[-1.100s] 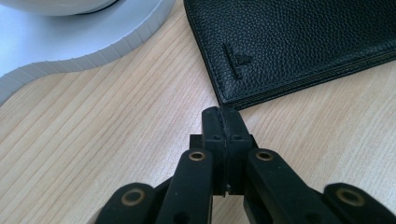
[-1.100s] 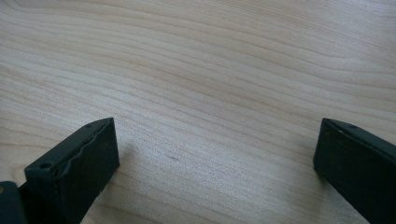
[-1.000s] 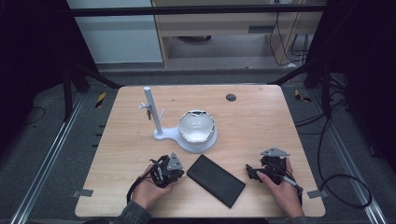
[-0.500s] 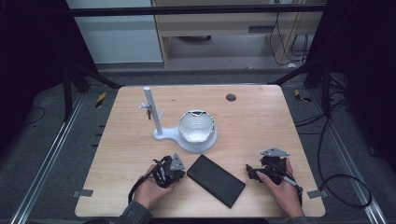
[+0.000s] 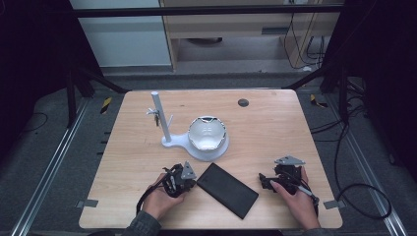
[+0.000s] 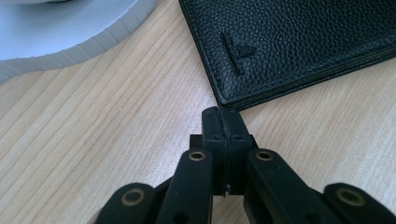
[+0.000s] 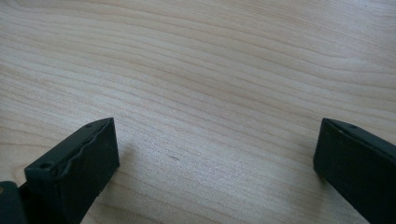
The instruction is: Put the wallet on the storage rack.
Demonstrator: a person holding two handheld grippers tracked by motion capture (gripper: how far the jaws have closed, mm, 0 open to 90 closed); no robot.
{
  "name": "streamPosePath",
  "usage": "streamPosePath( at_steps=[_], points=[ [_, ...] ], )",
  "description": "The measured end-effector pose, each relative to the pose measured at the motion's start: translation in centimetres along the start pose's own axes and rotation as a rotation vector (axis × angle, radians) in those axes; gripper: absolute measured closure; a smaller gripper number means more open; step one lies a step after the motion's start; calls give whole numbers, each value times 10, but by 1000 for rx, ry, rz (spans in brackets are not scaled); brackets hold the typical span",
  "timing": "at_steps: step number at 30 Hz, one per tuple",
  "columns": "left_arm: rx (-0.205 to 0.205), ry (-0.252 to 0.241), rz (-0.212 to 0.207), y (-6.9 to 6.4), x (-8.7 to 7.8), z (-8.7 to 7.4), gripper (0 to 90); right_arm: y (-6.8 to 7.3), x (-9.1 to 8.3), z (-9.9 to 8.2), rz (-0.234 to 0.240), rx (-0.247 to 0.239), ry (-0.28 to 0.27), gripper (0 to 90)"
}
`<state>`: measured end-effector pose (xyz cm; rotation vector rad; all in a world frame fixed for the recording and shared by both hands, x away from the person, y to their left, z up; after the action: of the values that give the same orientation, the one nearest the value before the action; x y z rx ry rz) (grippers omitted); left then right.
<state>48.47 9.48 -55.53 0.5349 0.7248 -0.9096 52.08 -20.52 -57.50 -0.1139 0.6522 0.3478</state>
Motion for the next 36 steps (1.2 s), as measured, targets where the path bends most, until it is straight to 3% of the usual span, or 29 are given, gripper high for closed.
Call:
streamPosePath(
  at_steps=[8,12,16,19,24,27,31,36],
  points=[
    [-9,-36,6,0,-3,5,893,0,0,0,0,0,0,5],
    [-49,-111,-4,0,-8,15,889,0,0,0,0,1,0,5],
    [-53,-143,-21,-1,-9,27,889,0,0,0,0,-2,0,8],
    [-32,-150,-29,-1,-8,38,888,1,-4,1,14,-14,10,97],
    [-6,-170,-74,-6,-7,58,886,12,-31,28,39,-35,-60,159],
    [38,-168,-92,-11,-4,74,880,22,-49,43,46,-102,-52,207],
    [74,-157,-102,-12,0,90,869,35,-66,55,97,-138,-10,260],
    [29,-165,-139,-6,3,103,870,46,-81,67,140,-192,47,302]
  ],
)
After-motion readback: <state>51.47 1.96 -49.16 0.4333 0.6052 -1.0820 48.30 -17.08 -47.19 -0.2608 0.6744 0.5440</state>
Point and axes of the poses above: each handheld gripper's, and its own axes: x roughly forward along the jaws, z roughly out of its top, y roughly to its left, the point moved 9 cm from there along x, roughly forward along the jaws, and after that the axes turned 6 degrees about -y, right-handed, at the moved point
